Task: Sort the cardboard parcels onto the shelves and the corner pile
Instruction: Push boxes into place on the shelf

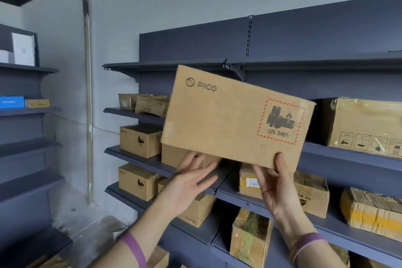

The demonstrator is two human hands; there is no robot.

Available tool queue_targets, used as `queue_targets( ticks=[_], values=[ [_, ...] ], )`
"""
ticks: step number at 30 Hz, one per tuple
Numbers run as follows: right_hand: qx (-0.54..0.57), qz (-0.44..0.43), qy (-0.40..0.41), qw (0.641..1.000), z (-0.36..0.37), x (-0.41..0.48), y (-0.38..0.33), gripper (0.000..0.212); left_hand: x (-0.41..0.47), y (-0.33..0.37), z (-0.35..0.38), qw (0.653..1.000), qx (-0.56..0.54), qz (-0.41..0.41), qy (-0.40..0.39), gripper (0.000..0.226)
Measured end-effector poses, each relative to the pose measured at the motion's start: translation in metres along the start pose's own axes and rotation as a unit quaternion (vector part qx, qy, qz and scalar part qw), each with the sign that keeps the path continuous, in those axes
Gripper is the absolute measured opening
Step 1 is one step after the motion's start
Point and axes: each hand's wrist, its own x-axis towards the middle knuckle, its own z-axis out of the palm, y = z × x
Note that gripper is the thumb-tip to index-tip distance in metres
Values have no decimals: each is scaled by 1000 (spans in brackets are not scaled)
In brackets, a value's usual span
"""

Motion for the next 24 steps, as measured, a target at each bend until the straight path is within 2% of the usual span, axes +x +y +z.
queue_targets(
  ticks=[2,4,6,8,9,12,16,20,22,24],
  values=[
    [10,7,9,1000,-9,6,-7,44,-3,15,-9,999,-8,3,40,57],
    [15,13,19,1000,-21,10,-9,45,-2,29,-13,995,-57,-9,76,60],
    [25,27,14,999,-33,12,-8,62,-1,39,-9,992,-94,-23,84,75],
    [18,35,5,999,-43,12,-4,91,-2,43,-5,995,-73,-25,65,75],
    [11,36,-2,999,-47,11,-3,91,-3,43,-2,996,-59,-23,55,70],
    [8,43,4,999,-50,9,-2,41,-5,38,3,998,-31,-15,61,52],
    [-38,62,32,997,-40,16,5,51,-6,27,10,997,-45,2,56,49],
    [-70,105,-7,992,-24,15,18,47,-5,7,30,995,-67,37,56,43],
    [-77,126,-51,988,-15,11,20,52,-4,-3,36,993,-80,54,73,54],
    [-78,140,-76,984,-8,8,20,57,-3,-11,37,989,-104,73,76,83]
  ],
)
